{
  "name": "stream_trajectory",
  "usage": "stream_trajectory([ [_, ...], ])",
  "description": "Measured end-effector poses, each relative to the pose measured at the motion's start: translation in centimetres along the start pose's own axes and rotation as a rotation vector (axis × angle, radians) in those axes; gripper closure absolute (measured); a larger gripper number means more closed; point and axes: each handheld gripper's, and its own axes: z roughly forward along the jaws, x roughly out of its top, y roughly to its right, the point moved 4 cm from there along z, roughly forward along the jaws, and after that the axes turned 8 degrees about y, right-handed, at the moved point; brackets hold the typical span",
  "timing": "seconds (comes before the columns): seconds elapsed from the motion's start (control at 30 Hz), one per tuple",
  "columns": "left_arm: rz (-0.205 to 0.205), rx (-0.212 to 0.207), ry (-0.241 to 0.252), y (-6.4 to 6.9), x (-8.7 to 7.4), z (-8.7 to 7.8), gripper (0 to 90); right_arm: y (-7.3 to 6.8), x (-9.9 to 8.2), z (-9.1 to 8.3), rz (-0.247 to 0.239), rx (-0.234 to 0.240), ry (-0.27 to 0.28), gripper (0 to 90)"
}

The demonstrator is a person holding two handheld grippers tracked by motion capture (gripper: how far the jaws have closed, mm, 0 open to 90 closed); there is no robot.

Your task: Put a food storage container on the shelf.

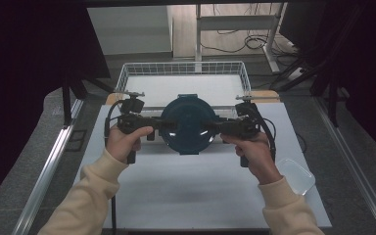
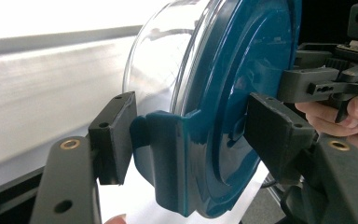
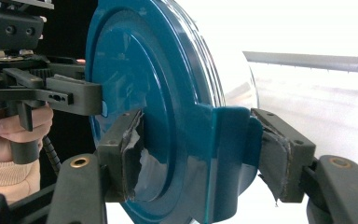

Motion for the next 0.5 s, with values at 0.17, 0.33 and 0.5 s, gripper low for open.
stream_trajectory([
  [0.17, 0.002, 0.002, 0.001, 0.0, 0.9, -0.2, 35.6, -0.1, 0.9, 0.3, -0.003, 0.007, -0.003, 36.8],
  [0.33, 0.001, -0.001, 0.006, -0.2, 1.7, -0.4, 35.6, -0.2, 1.7, 0.5, -0.007, 0.009, 0.001, 37.0],
  [0.5, 0.005, -0.003, 0.013, -0.2, 2.9, -0.6, 35.6, -0.4, 2.8, 0.6, -0.014, 0.01, 0.003, 37.2],
])
